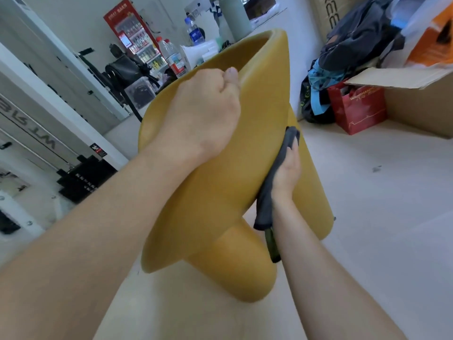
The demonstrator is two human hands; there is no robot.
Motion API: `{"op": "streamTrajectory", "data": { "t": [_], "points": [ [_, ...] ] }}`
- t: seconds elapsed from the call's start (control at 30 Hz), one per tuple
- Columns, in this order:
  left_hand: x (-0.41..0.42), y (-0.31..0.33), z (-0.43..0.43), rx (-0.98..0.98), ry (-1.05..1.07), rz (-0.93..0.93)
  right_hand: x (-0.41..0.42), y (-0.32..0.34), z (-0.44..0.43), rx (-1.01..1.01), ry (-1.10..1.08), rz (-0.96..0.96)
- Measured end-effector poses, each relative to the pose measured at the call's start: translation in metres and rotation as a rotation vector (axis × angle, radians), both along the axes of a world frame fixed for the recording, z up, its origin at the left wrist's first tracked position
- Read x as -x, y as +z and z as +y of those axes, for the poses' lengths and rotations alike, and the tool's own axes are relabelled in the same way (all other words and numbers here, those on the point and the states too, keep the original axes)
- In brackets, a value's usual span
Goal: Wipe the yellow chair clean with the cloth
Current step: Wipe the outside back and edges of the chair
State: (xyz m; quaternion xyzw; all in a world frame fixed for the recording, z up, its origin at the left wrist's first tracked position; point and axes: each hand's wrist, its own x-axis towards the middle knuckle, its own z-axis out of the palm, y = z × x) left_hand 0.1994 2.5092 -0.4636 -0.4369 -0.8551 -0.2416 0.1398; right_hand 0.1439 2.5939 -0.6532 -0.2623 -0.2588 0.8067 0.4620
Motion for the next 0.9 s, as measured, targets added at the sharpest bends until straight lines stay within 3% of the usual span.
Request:
{"op": "streamTrajectory", "data": {
  "t": [0.1,0.2,0.3,0.37,0.47,0.5,0.63,0.7,0.77,0.9],
  "points": [
    [0.004,0.001,0.011,0.024,0.027,0.045,-0.022,0.026,-0.037,-0.019,-0.095,0.005],
    [0.011,0.006,0.029,0.044,0.041,0.051,-0.060,0.082,-0.107,-0.467,-0.505,-0.037],
    [0.007,0.008,0.029,0.032,-0.040,-0.114,-0.053,0.081,-0.090,-0.732,-0.646,-0.067],
    [0.002,0.001,0.014,0.102,-0.069,-0.180,-0.032,0.051,-0.039,-0.541,-0.501,-0.072],
    [-0.004,-0.023,-0.024,0.070,-0.156,-0.271,-0.014,0.012,-0.005,-0.025,0.004,-0.069],
    [-0.004,-0.028,-0.033,0.031,-0.153,-0.288,-0.022,0.013,-0.016,0.000,0.046,-0.109],
    [0.007,-0.028,-0.034,0.000,-0.174,-0.242,-0.057,0.067,-0.093,-0.366,-0.340,-0.097],
    [0.006,-0.029,-0.031,-0.029,-0.166,-0.250,-0.058,0.079,-0.089,-0.531,-0.439,-0.106],
    [0.001,-0.032,-0.030,-0.037,-0.135,-0.252,-0.050,0.078,-0.038,-0.476,-0.413,-0.127],
    [-0.015,-0.035,-0.025,-0.032,-0.095,-0.285,-0.022,0.057,0.057,-0.282,-0.063,-0.017]
  ]
}}
